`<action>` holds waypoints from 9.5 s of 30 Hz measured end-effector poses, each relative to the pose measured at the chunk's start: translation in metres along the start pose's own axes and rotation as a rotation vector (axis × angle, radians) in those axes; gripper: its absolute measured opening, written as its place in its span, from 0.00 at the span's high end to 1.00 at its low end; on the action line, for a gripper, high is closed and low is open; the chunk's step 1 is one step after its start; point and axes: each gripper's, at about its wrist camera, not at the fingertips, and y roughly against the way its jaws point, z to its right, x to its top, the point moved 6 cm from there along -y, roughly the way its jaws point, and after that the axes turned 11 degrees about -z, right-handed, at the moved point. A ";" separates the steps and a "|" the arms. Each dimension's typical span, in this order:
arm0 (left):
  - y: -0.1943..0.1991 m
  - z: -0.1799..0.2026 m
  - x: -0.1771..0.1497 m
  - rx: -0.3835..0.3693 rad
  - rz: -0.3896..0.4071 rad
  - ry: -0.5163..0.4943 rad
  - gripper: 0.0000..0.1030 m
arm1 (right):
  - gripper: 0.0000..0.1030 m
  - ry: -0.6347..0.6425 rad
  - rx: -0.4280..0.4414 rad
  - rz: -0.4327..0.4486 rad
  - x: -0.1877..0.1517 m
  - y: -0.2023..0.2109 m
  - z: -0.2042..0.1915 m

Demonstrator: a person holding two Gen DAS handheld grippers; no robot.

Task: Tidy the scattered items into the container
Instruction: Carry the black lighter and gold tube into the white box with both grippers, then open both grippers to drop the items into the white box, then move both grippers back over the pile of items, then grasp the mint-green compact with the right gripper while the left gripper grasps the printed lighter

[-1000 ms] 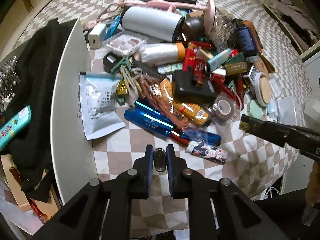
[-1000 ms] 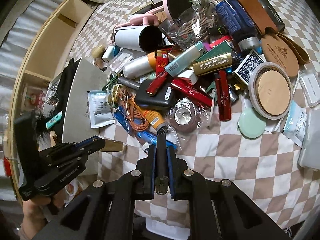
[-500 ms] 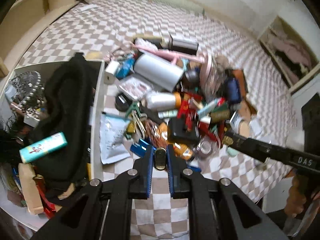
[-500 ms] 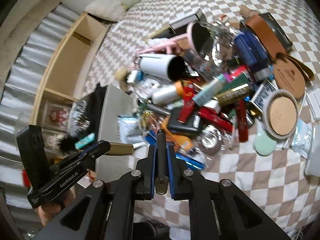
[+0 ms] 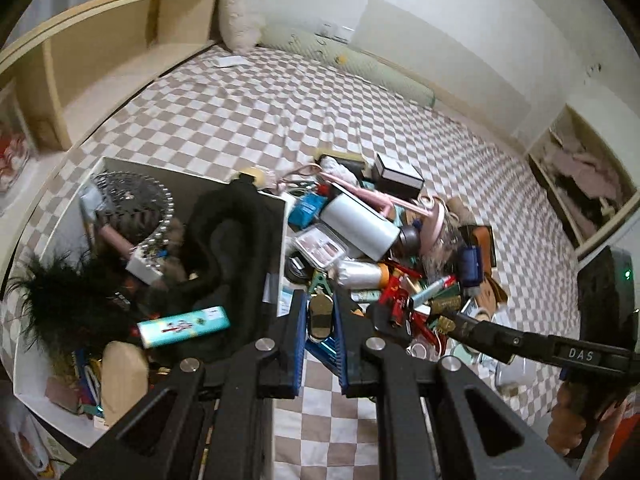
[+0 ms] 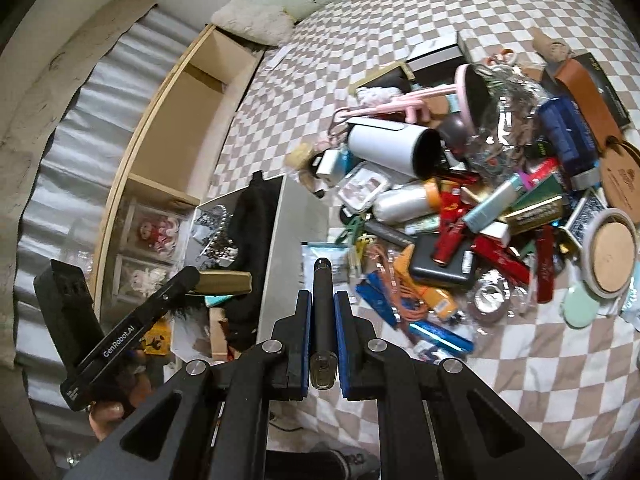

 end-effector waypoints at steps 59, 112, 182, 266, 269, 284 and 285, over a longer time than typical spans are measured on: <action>-0.009 -0.090 -0.064 0.358 -0.118 -0.184 0.87 | 0.88 0.231 0.040 -0.146 -0.004 -0.103 -0.128; -0.008 -0.152 -0.052 0.587 -0.099 -0.081 0.36 | 0.88 0.675 -0.243 -0.220 -0.057 -0.151 -0.169; -0.066 0.079 -0.027 0.396 -0.066 -0.404 0.00 | 0.00 0.208 -0.514 0.089 -0.035 0.022 0.104; -0.257 0.120 -0.134 0.377 -0.676 -0.484 0.00 | 0.28 -0.006 -0.735 -0.210 -0.023 -0.037 0.238; -0.255 0.119 -0.136 0.395 -0.659 -0.532 0.00 | 0.37 0.004 -0.746 -0.211 -0.023 -0.034 0.239; -0.228 0.064 -0.147 0.368 -0.689 -0.541 0.26 | 0.49 0.058 -0.725 -0.279 -0.039 -0.043 0.226; -0.226 0.061 -0.148 0.368 -0.691 -0.541 0.27 | 0.49 0.063 -0.715 -0.288 -0.042 -0.045 0.223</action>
